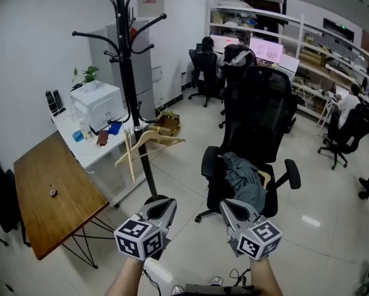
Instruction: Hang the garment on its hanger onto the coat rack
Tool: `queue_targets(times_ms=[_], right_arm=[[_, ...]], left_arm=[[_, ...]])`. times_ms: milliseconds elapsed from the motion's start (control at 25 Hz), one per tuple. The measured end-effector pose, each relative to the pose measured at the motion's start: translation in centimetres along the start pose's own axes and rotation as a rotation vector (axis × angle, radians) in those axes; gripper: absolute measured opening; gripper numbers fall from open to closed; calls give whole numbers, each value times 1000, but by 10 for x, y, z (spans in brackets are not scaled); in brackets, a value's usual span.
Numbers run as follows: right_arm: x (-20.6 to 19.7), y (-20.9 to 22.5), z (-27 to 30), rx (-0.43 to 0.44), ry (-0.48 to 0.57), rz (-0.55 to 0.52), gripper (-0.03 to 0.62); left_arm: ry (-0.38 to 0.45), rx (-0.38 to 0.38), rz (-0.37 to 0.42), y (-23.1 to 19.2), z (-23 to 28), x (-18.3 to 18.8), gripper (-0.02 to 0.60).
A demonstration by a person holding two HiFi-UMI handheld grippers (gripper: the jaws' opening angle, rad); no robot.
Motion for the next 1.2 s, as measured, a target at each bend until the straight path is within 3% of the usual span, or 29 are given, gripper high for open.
queue_targets(times_ms=[760, 1200], right_arm=[[-34, 121, -145, -359, -28, 84, 0], [-57, 170, -179, -403, -36, 119, 0]], left_arm=[[-188, -331, 41, 137, 149, -40, 2], [-229, -358, 80, 187, 207, -60, 2]])
Point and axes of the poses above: the fingertips, and each gripper's own axes: z forward along the fingers, y to its right, x out of its top, the point moved 7 cm from there along -z, backward along the fingers, and after that the axes turned 12 degrees about -z, right-handed, at the moved point
